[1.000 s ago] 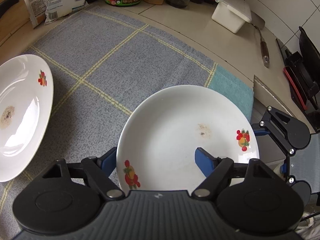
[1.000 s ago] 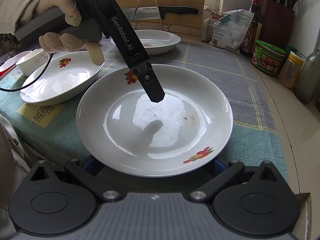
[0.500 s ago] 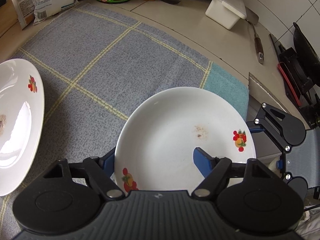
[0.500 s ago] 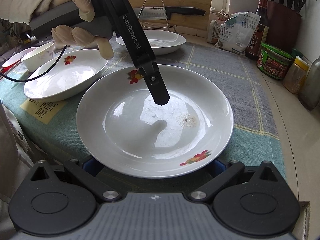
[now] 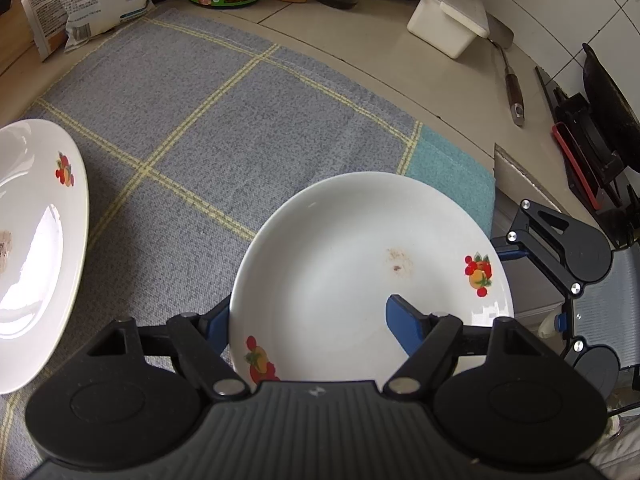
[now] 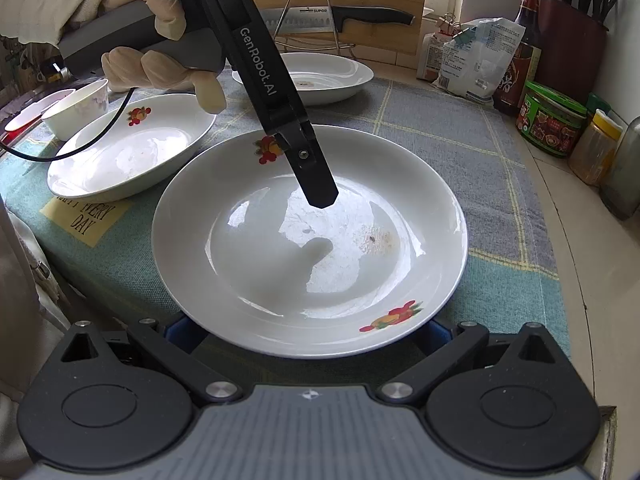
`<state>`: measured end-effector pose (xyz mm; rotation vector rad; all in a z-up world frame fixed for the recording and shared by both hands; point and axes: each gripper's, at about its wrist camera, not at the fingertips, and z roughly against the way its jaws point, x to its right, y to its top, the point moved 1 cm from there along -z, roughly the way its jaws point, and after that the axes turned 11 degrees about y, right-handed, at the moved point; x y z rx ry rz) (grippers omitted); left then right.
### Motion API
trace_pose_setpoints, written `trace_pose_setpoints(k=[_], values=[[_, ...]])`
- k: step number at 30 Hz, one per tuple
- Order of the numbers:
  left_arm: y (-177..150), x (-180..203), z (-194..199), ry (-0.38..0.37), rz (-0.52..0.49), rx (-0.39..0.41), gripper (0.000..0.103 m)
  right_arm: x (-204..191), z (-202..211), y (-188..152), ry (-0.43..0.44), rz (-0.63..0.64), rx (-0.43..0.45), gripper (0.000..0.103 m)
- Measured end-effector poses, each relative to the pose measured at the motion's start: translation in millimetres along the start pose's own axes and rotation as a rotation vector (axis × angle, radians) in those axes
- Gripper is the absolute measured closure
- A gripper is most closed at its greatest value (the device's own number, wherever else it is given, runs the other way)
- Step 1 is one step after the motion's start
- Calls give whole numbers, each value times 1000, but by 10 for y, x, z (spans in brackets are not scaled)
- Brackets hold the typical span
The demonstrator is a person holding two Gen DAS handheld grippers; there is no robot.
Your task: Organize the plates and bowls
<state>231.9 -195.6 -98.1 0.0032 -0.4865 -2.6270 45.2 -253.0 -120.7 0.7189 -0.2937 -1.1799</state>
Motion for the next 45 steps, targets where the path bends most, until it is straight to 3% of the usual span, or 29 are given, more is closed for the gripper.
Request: trace_pose_setpoints(k=[23, 45], values=[[82, -74, 168, 24, 47, 55, 26, 76, 5, 165, -1, 44, -10, 0], [612, -297, 70, 65, 117, 105, 26, 581, -111, 426, 21, 94, -1, 0]])
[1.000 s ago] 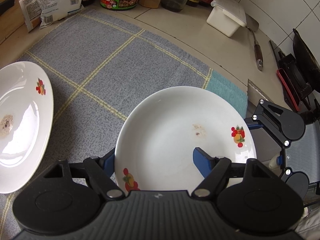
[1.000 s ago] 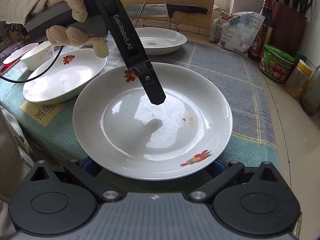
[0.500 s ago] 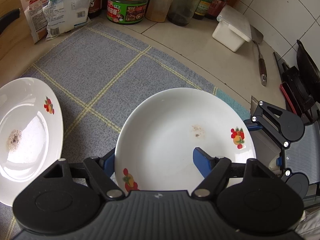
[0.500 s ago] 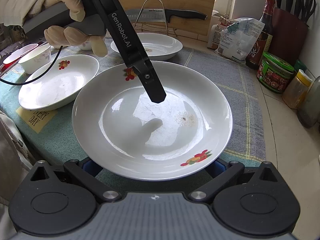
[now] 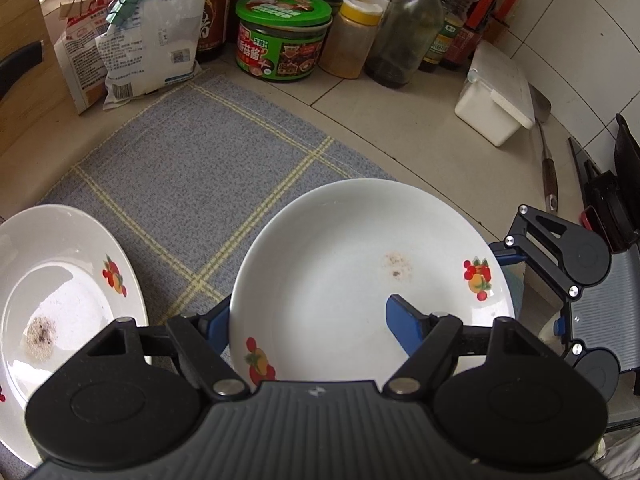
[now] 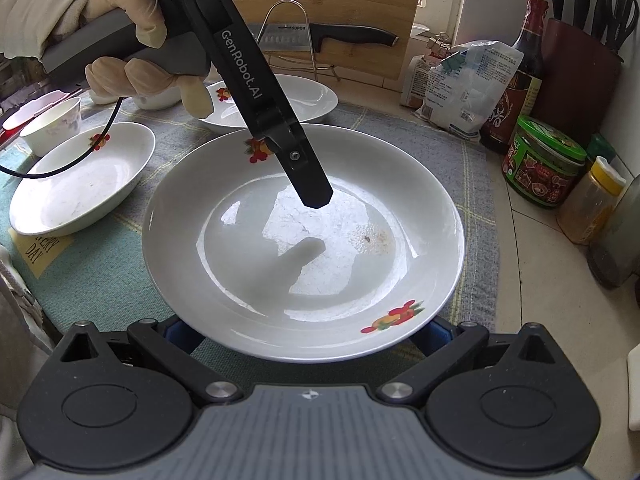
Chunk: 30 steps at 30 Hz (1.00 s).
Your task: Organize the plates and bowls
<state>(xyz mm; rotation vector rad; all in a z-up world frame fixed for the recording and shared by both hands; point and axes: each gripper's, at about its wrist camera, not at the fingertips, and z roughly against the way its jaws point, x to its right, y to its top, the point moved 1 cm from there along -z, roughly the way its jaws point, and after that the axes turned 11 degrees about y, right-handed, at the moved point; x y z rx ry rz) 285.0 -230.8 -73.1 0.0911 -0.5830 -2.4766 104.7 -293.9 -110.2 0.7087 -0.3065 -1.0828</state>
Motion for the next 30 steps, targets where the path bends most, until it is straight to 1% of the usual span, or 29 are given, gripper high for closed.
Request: trace_pose_setpoints(k=[10, 18, 30], values=[[277, -130, -142, 22, 33, 22, 26, 349, -133, 130, 23, 26, 2, 0], [476, -192, -301, 37, 37, 41, 26, 609, -234, 204, 27, 32, 6, 0], [656, -276, -514, 47, 46, 54, 26, 872, -342, 282, 17, 32, 4, 0]])
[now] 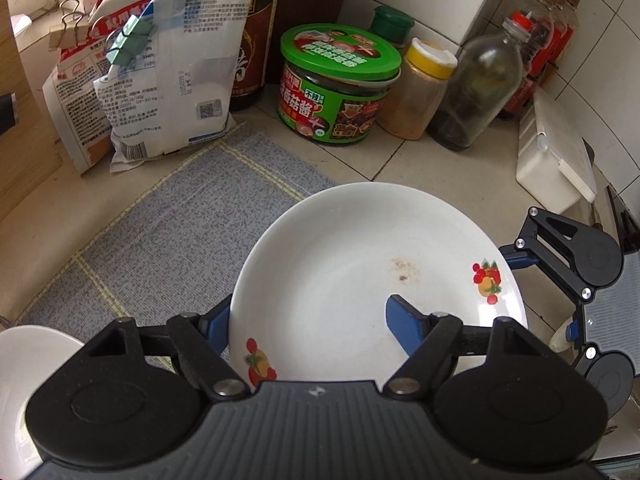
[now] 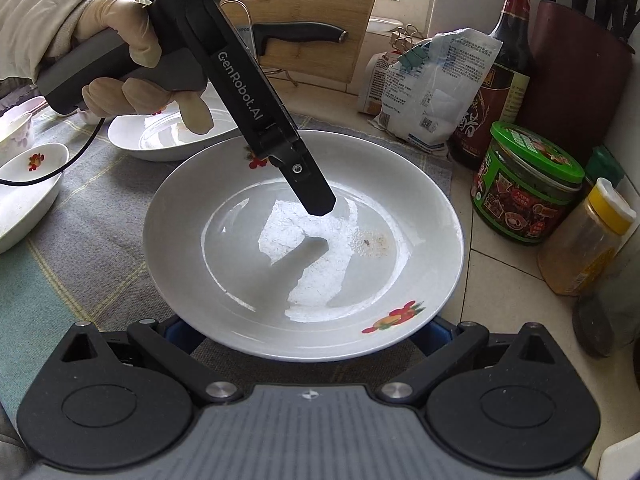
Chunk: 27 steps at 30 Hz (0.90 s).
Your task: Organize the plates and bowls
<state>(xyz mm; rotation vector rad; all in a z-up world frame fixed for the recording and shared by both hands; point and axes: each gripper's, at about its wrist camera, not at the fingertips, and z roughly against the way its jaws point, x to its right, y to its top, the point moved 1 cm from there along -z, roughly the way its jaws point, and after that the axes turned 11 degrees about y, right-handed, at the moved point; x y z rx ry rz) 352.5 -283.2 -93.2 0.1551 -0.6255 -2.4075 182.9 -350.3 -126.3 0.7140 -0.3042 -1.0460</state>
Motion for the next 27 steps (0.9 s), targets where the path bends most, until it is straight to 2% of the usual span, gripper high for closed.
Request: trace_pose_setpoints(k=[22, 27], values=[[52, 10, -136, 11, -5, 9, 26, 129, -56, -22, -29, -24, -15, 0], [22, 20, -84, 25, -10, 20, 21, 99, -39, -35, -31, -25, -19, 0]])
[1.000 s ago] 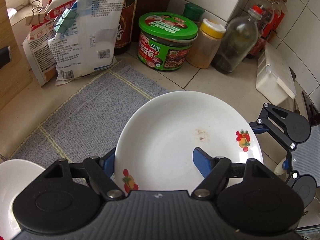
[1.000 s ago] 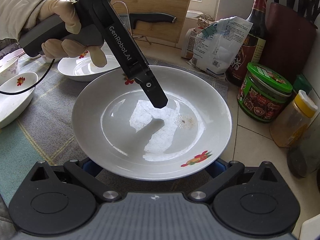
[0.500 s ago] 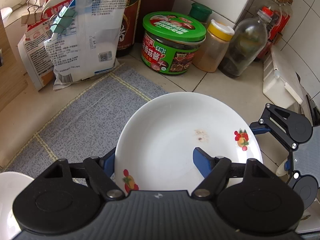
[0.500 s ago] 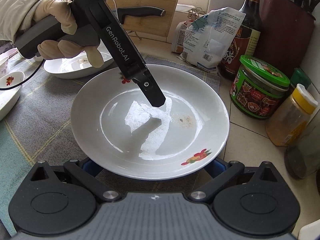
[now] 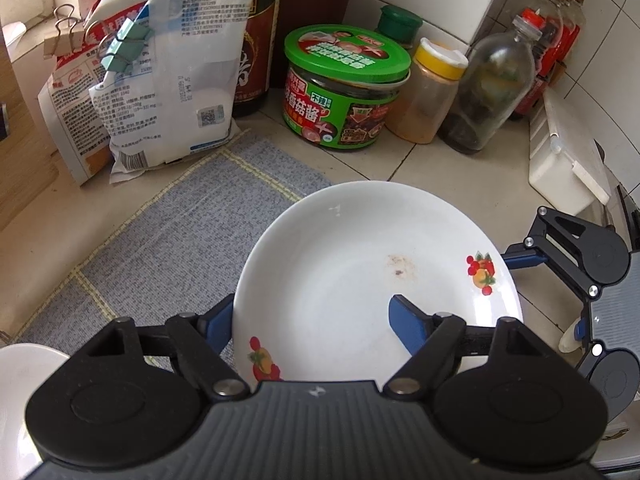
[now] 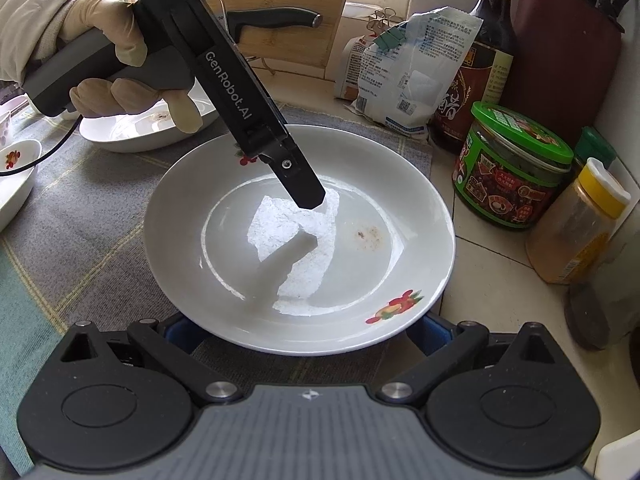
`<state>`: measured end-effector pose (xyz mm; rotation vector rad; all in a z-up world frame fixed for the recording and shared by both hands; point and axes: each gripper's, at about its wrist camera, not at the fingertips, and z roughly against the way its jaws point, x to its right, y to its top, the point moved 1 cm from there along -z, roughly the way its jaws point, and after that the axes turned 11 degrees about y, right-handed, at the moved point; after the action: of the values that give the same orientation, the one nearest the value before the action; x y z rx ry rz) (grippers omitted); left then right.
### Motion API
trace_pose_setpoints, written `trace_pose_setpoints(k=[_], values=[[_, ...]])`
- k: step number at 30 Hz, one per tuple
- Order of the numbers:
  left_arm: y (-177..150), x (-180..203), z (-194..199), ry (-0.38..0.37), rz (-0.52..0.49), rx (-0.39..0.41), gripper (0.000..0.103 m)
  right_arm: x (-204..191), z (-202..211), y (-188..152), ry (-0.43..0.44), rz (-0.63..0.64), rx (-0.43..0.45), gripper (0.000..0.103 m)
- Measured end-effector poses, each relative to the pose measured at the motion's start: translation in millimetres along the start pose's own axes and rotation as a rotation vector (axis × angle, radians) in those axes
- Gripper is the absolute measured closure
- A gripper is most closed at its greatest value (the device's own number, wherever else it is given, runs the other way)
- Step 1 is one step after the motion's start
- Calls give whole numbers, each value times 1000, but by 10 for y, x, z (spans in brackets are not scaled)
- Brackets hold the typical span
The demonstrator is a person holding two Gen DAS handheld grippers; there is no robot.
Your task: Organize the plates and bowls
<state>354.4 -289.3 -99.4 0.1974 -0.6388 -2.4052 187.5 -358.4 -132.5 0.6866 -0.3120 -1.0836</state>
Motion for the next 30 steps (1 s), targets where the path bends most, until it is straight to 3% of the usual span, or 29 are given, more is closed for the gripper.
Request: trace_pose_setpoints(k=[17, 25, 30], values=[[-374, 200, 747, 81, 48, 116, 17, -153, 305, -90, -99, -155, 23, 0], [-719, 397, 1291, 147, 90, 183, 12, -326, 512, -84, -139, -285, 102, 0], [-1029, 495, 1538, 190, 141, 221, 9, -502, 579, -43, -121, -316, 148, 0]])
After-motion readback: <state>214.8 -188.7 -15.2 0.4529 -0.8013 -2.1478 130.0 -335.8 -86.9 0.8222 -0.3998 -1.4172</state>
